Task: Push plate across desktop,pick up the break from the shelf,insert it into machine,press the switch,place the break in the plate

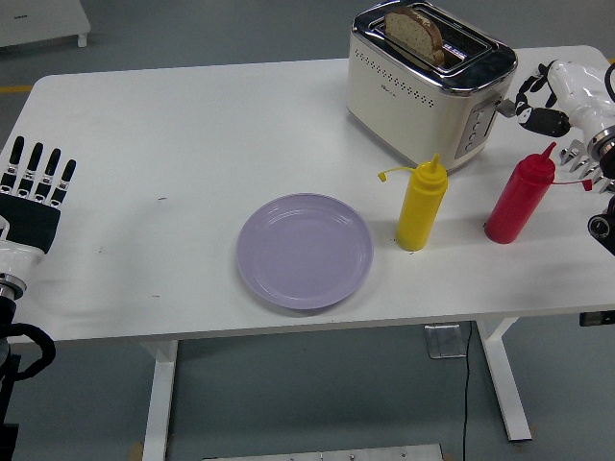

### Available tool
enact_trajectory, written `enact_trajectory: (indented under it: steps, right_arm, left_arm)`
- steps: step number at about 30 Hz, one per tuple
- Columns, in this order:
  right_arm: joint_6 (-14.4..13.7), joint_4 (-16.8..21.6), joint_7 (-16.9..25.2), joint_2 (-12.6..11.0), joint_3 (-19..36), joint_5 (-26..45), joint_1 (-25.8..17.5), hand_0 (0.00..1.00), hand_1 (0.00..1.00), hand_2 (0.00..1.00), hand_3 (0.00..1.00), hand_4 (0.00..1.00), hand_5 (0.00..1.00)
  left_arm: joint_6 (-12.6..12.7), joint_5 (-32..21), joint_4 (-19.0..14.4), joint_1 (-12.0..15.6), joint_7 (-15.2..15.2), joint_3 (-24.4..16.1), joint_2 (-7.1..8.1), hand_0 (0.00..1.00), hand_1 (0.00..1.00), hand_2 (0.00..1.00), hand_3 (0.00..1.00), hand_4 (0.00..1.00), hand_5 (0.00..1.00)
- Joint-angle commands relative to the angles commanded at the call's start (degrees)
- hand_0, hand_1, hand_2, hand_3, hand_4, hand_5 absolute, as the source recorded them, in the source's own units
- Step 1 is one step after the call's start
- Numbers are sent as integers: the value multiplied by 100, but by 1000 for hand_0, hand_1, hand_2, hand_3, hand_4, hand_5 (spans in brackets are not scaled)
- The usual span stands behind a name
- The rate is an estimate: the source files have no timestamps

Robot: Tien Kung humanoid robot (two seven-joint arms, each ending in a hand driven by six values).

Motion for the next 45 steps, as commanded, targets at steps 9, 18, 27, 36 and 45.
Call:
enact_trajectory:
  steps: [9, 18, 27, 36, 45]
  right_arm:
    - [9, -61, 8, 46, -127, 65, 22, 391, 475, 616, 589, 463, 450]
    - [-19, -42, 6, 67, -168, 65, 31, 391, 474, 612, 587, 460, 449]
    - [-70, -45, 53, 68, -171, 128, 32, 390, 469, 605, 582, 459, 449]
    - [-114, -129, 95, 98, -222, 194, 29, 384, 463, 588, 572, 452, 443]
    - [-181, -230, 148, 140, -259, 251, 37, 382, 461, 578, 564, 443, 439]
  left_arm:
    - [2, 1, 4, -1, 1, -5, -3, 819, 871, 950, 836, 603, 998]
    - [1, 4, 18, -10, 7, 5, -5, 818, 871, 952, 837, 602, 998]
    - [3, 9, 32, -6, 11, 3, -9, 818, 871, 951, 837, 602, 998]
    - [6, 18, 43, 0, 19, 7, -13, 817, 870, 951, 837, 603, 998]
    - [10, 25, 54, 7, 24, 9, -16, 815, 870, 953, 837, 603, 998]
